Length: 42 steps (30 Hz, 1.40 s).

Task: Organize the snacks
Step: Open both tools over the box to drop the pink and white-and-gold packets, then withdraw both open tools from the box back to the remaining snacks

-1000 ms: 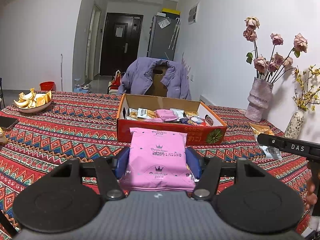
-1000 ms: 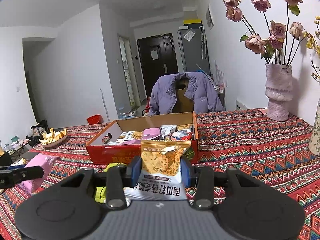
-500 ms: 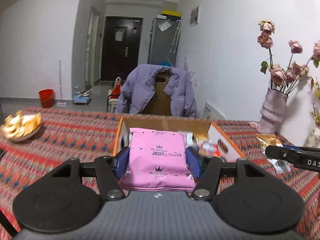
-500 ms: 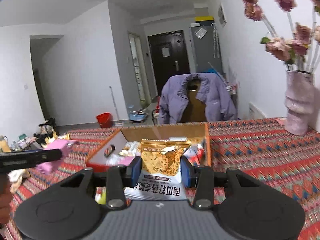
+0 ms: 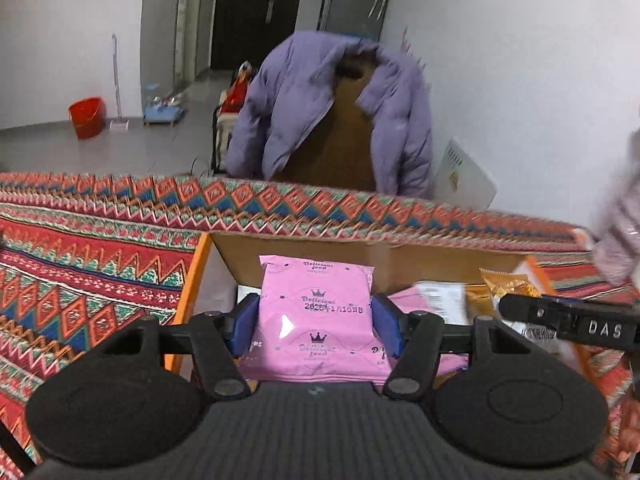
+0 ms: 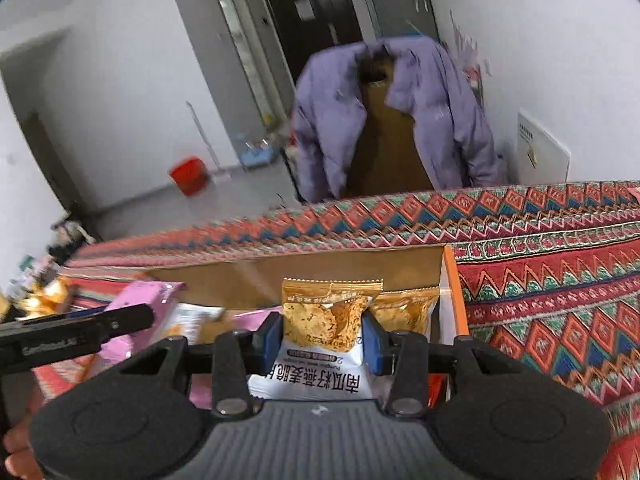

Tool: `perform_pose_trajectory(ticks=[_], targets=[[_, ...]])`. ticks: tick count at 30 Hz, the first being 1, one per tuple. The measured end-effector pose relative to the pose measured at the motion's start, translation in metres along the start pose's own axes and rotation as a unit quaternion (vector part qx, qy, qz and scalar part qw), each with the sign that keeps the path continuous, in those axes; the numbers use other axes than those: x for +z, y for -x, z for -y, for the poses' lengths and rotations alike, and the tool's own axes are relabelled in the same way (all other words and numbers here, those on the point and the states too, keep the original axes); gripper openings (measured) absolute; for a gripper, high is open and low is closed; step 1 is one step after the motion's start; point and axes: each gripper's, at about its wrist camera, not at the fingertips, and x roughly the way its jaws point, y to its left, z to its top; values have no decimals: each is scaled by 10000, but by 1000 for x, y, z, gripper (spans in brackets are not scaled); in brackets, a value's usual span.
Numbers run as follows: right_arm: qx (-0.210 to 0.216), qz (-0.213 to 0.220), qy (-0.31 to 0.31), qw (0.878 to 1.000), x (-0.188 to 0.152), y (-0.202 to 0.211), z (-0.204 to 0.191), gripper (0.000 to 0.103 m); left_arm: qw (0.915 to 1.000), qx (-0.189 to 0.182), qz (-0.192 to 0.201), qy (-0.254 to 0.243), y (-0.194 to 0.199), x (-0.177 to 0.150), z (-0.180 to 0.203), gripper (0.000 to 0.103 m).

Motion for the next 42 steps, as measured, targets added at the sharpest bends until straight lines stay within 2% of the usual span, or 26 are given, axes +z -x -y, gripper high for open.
perform_pose_trajectory(ticks=[1,3,5,7,13,18,21,27,30,34,38,42], targets=[[1,-69,23,10000,3,-10,1,43,10000,29,-59,-14,-9,-1,-2,63],[-122,-165,45,9998,5,-24,4,45,9999,71,-144,0,-21,-2,-7,75],[-172,-177,20,9997,7,-31,6,56,9997,69,-220,49,-24,-6,-13,84],[-173,-123,47,9998,8,-31,5,64,9998,-15,-179,-11,-22,-8,-15,85],[-199,46,105,9997,13,-10,1,68,9996,137,84,-239,4,-5,-15,87],[-148,291,414,9986,-7,47,-6,74,9987,70,290,-404,51,-9,-18,94],[-36,461,611,9971,-22,81,-5,80,9972,93,370,-637,84,-24,-19,95],[-80,838,913,9923,-55,160,-15,82,9949,85,766,-653,160,-57,-24,95],[6,1066,1076,9885,-79,201,-23,90,9930,85,1006,-610,202,-80,-27,97],[41,1301,1364,9821,-117,246,-35,91,9882,221,1345,-698,251,-117,-25,98],[54,1472,1636,9755,-158,277,-46,93,9818,459,1662,-791,291,-157,-17,100],[-140,1469,1750,9734,-199,298,-49,93,9790,553,1814,-745,316,-198,-9,101]])
